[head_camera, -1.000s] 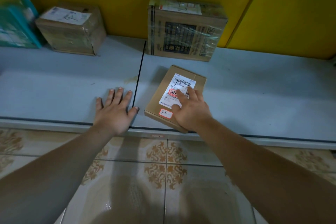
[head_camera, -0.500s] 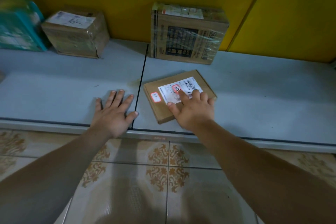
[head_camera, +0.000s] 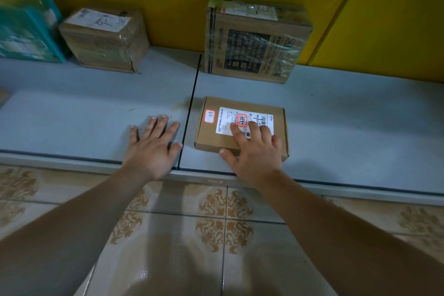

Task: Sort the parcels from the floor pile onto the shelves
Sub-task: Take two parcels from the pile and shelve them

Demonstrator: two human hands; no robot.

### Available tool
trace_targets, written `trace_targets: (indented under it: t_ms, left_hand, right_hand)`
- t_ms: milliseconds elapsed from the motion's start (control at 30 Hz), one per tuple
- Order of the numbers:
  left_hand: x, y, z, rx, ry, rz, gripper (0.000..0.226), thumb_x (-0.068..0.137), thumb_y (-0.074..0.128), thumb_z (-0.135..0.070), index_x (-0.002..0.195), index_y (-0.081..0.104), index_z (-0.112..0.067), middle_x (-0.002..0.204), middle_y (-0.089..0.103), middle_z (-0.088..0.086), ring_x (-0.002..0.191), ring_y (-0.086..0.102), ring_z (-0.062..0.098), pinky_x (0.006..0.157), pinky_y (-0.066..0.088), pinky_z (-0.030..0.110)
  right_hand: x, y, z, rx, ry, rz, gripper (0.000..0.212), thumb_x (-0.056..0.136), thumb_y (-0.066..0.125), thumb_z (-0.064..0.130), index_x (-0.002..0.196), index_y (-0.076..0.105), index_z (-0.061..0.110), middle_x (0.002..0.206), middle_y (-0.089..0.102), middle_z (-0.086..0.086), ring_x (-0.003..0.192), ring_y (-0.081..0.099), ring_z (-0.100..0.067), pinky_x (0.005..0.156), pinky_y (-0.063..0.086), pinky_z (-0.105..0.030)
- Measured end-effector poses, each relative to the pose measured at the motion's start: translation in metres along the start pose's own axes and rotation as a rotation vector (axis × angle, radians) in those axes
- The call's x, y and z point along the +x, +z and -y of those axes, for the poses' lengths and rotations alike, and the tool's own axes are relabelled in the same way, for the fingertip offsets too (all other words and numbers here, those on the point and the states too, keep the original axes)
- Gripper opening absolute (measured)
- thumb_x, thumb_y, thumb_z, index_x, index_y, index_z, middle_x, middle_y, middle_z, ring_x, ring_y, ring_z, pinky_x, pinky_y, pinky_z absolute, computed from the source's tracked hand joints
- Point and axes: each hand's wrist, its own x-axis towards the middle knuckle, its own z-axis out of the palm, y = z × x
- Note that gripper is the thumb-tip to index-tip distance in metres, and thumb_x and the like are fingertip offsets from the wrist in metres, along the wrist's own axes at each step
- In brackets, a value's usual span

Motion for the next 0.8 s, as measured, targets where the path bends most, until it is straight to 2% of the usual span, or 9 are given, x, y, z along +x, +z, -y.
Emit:
trace_targets:
  t_ms: [133,333,467,600,700,800]
  left_hand:
    - [0.001,0.001,0.002,-0.003,0.000,-0.004,0.060,0.098,0.012,-0.052,0.153,-0.003,-0.036,0.162,-0.014,-0.006,0.148,-0.017,0.015,0.118,-0.008,0.052]
    - [0.004,-0.003,0.002,0.005,0.017,0.068,0.060,0.099,0.014,-0.052,0.153,-0.007,-0.036,0.161,-0.018,-0.005,0.147,-0.020,0.015,0.118,-0.009,0.052]
    - [-0.003,-0.026,0.007,-0.109,-0.001,0.163,0.067,0.098,0.029,-0.058,0.155,0.003,-0.033,0.163,-0.012,-0.006,0.149,-0.013,0.015,0.119,-0.003,0.051]
    - [-0.048,-0.076,0.005,-0.245,-0.053,0.234,0.080,0.092,0.046,-0.061,0.155,0.011,-0.028,0.164,-0.003,-0.004,0.150,-0.001,0.017,0.119,0.007,0.049]
    - [-0.100,-0.129,0.001,-0.283,-0.043,0.273,0.075,0.094,0.050,-0.054,0.154,0.017,-0.025,0.163,0.007,-0.001,0.150,0.005,0.018,0.120,0.011,0.045]
    - [-0.160,-0.197,0.000,-0.369,-0.049,0.274,0.069,0.095,0.053,-0.044,0.153,0.022,-0.023,0.162,0.014,0.001,0.149,0.010,0.018,0.120,0.013,0.041]
  right_hand:
    - [0.004,0.002,-0.004,-0.002,-0.027,0.041,0.073,0.095,0.020,0.072,0.156,0.000,0.039,0.167,0.000,-0.005,0.152,-0.005,-0.031,0.121,-0.002,-0.052]
    - [0.003,0.006,-0.007,-0.032,-0.074,0.044,0.073,0.095,0.018,0.071,0.157,-0.001,0.037,0.167,-0.001,-0.003,0.152,-0.008,-0.030,0.123,-0.002,-0.051]
    - [0.004,-0.008,-0.003,-0.019,-0.076,0.119,0.077,0.095,0.019,0.071,0.158,0.000,0.031,0.167,-0.003,-0.007,0.152,-0.006,-0.032,0.122,-0.002,-0.051]
    - [-0.010,-0.065,0.004,0.010,-0.077,0.210,0.074,0.100,0.024,0.061,0.159,0.001,0.022,0.167,0.001,-0.008,0.153,0.001,-0.028,0.123,0.004,-0.043]
    - [-0.038,-0.130,0.015,-0.021,-0.106,0.220,0.069,0.101,0.030,0.058,0.157,0.017,0.020,0.164,0.016,-0.009,0.150,0.015,-0.028,0.121,0.018,-0.041]
    - [-0.082,-0.206,0.033,-0.083,-0.149,0.279,0.066,0.100,0.033,0.057,0.154,0.026,0.020,0.161,0.024,-0.009,0.147,0.023,-0.029,0.118,0.024,-0.041]
